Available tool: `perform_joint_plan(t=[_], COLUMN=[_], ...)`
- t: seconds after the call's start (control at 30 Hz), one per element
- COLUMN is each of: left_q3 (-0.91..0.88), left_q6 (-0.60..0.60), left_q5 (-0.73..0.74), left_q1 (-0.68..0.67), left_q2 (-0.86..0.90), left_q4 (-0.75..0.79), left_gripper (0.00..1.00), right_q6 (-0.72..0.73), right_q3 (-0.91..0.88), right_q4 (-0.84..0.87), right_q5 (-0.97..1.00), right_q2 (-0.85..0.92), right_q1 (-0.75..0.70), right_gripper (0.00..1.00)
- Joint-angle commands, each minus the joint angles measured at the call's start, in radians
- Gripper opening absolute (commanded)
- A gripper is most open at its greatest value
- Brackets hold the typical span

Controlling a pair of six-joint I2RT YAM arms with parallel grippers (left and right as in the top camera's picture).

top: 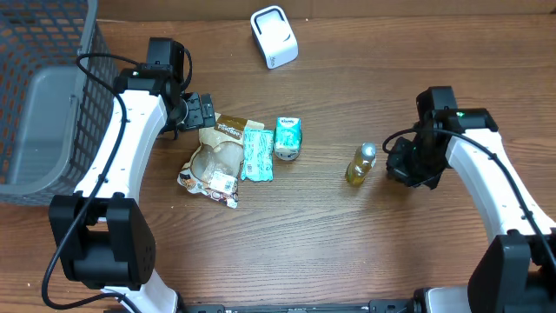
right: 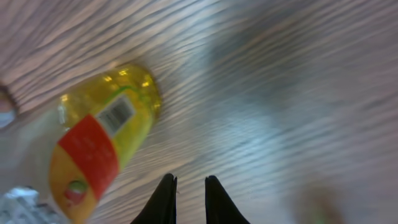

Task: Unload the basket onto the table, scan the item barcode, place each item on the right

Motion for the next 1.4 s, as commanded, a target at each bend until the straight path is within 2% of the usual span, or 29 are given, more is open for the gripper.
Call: perform_joint_plan(t=[0.0,0.17,0.3,0.63,0.7,0.8,0.87,1.0,1.07,1.17,1.2,1.23,1.27,1.37], left_q3=[0.011,0.011,0.011,0.011,0.011,0.011,0.011,0.011,0.011,0.011,0.011,0.011,0.011,0.011], left_q6=[-0.003,-0.003,-0.003,-0.003,-0.003,-0.003,-0.003,-0.003,-0.003,-0.003,-0.003,-0.003,-0.003,-0.003], left_q5=[-0.006,-0.006,-0.006,-0.006,-0.005,-0.006,-0.005,-0.006,-0.006,-0.006,-0.006,-0.006,-0.006,-0.006], left_q1=[0.0,0.0,0.0,0.0,0.0,0.0,0.0,0.0,0.0,0.0,0.0,0.0,0.0,0.0], left_q2=[-0.008,-0.008,-0.008,-0.008,-0.008,-0.008,-0.008,-0.008,-0.008,-0.008,-0.008,-0.008,-0.008,-0.008], left_q4=[0.0,0.001,0.0,0.0,0.001,0.0,0.0,0.0,0.0,0.0,0.0,0.0,0.0,0.0], left_gripper=[1.0,1.0,1.0,1.0,1.0,1.0,1.0,1.0,1.0,1.0,1.0,1.0,1.0,1.0], right_q6=[0.06,0.179,0.213,0.206,0.153,-0.003,-0.166,-0.303,-0.336,-0.426,-0.457,-0.495,-0.546,-0.808], right_q3=[-0.021,-0.024,-0.024,-0.015,0.004,0.058,0.153,0.319,0.391,0.454,0.465,0.469,0.469,0.469], right_q4=[0.037,0.066,0.082,0.081,0.056,-0.042,-0.178,-0.292,-0.296,-0.219,-0.196,-0.164,-0.141,-0.146], right_q5=[-0.116,-0.115,-0.116,-0.116,-0.128,-0.144,-0.115,-0.029,0.024,0.036,0.035,0.035,0.028,-0.093], right_q2=[0.002,0.002,0.002,0.001,0.001,0.001,0.001,0.001,0.001,0.001,0.001,0.001,0.001,0.008], right_q1=[0.021,0.069,0.123,0.188,0.188,0.188,0.166,0.118,0.095,0.077,0.076,0.076,0.076,0.076], right_gripper=[0.12,0.12,0.12,0.12,0.13,0.12,0.04,0.06,0.15,0.2,0.43,0.53,0.67,0.79])
